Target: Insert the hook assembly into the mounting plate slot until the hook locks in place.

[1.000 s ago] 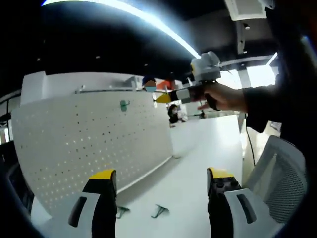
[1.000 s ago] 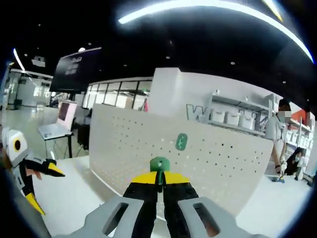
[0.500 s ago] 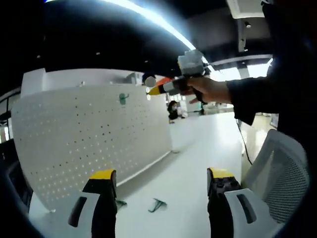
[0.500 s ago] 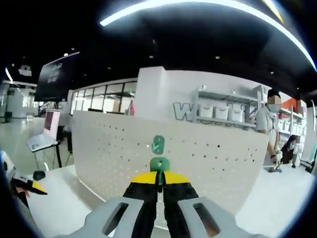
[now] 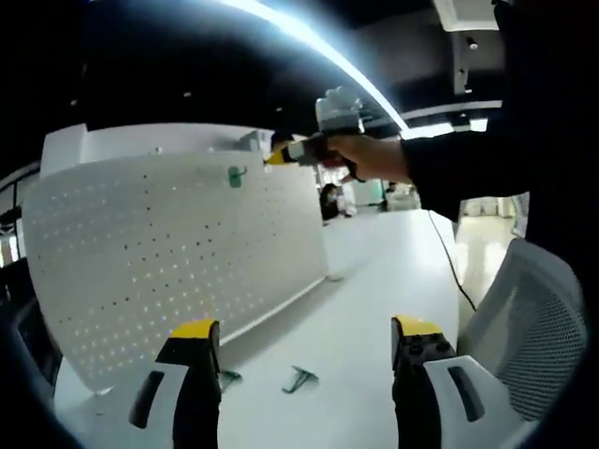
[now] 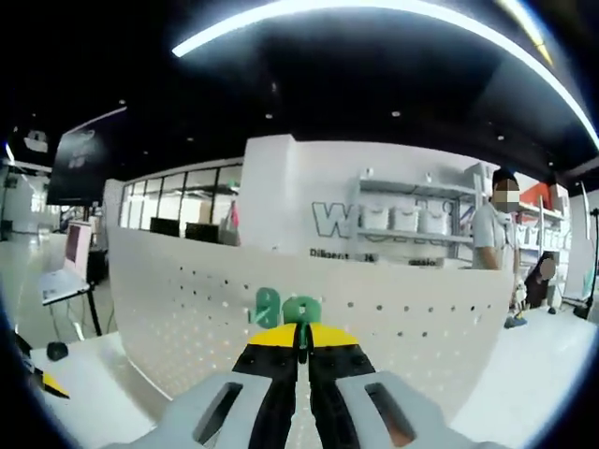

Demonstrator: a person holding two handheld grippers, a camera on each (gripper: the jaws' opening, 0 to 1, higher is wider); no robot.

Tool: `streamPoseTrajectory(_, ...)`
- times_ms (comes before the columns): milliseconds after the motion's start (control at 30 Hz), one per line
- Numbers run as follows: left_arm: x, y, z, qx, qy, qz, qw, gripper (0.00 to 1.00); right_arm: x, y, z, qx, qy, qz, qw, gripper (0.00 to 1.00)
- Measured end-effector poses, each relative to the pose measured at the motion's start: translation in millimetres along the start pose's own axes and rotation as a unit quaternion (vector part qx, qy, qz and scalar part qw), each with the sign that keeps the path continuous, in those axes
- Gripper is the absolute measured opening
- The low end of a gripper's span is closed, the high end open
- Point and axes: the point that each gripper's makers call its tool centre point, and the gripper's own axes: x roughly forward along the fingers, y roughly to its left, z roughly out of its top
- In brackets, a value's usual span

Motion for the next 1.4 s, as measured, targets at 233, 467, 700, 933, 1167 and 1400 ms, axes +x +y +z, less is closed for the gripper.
streamPoseTrajectory(233,1,1.5,-3.9,-0.005,0.006,0.000,1.0000,0.76,14,-10,-1.0,-0.006,0.000,-0.017,0.9998,0.01)
streamPoseTrajectory(467,1,3.9,-5.3,-0.009,0.009,0.003,0.9999,0.75,23,-10,-5.8,0.004,0.000,-0.021,0.9998,0.01)
streamPoseTrajectory(700,0,6.4,-5.9,-0.011,0.010,0.006,0.9999,0.74,28,-13,-8.8,0.020,-0.002,-0.028,0.9994,0.00)
streamPoseTrajectory(933,-1,6.8,-6.4,-0.015,0.010,0.007,0.9998,0.74,30,-15,-10.0,0.022,-0.004,-0.033,0.9992,0.00)
streamPoseTrajectory(1167,0,7.0,-9.0,-0.019,0.014,0.006,0.9997,0.73,33,-13,-13.2,0.024,-0.002,-0.033,0.9992,0.00)
streamPoseTrajectory(1400,-1,9.4,-8.4,-0.021,0.012,0.010,0.9997,0.72,35,-13,-13.7,0.017,-0.008,-0.040,0.9990,0.00)
